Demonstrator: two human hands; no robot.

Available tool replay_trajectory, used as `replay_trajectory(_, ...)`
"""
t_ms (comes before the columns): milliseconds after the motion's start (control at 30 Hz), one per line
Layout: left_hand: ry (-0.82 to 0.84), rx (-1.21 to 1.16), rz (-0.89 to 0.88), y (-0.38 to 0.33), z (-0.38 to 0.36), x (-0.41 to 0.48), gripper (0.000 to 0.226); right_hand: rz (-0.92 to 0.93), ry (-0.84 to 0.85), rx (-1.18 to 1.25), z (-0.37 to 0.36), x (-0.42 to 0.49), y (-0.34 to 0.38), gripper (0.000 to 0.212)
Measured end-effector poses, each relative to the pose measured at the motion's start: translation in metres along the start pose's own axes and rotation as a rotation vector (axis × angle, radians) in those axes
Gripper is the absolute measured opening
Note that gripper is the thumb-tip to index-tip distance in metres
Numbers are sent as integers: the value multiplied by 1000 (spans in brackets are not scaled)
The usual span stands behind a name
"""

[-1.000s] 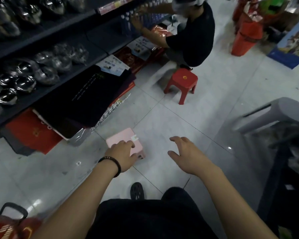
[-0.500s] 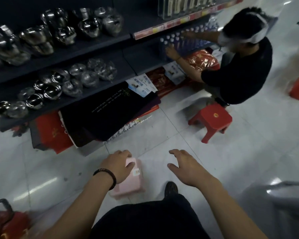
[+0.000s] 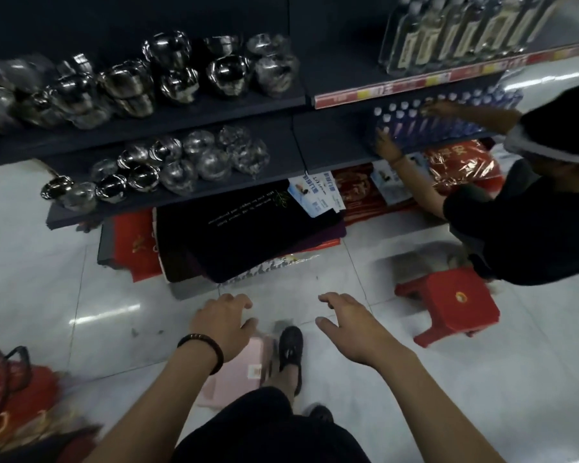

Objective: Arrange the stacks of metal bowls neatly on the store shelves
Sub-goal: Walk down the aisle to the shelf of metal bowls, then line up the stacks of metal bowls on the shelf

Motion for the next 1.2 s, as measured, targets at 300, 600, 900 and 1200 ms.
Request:
replay_trajectory(300, 3, -129, 36, 25, 64, 125, 38, 9, 41, -115, 66, 121, 53, 52)
replay_trajectory(600, -59, -246, 156, 75, 144, 225, 43, 114, 26, -138, 127, 242, 137, 55)
replay_trajectory(900, -228, -257, 215, 92, 238, 314, 37, 289, 67, -146, 182, 378, 214, 58)
replay_trajectory(1200, -268, -335, 194, 77, 285, 374, 37, 297, 36, -81, 248, 472, 228, 56)
Point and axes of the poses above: each hand's wrist, its own x-axis towards the middle knuckle, its own z-axis out of the back of the hand, y = z × x, the point moved 6 cm from there along x, towards the middle knuckle, and after that the axes turned 5 degrees about x, right-handed, at the moved point
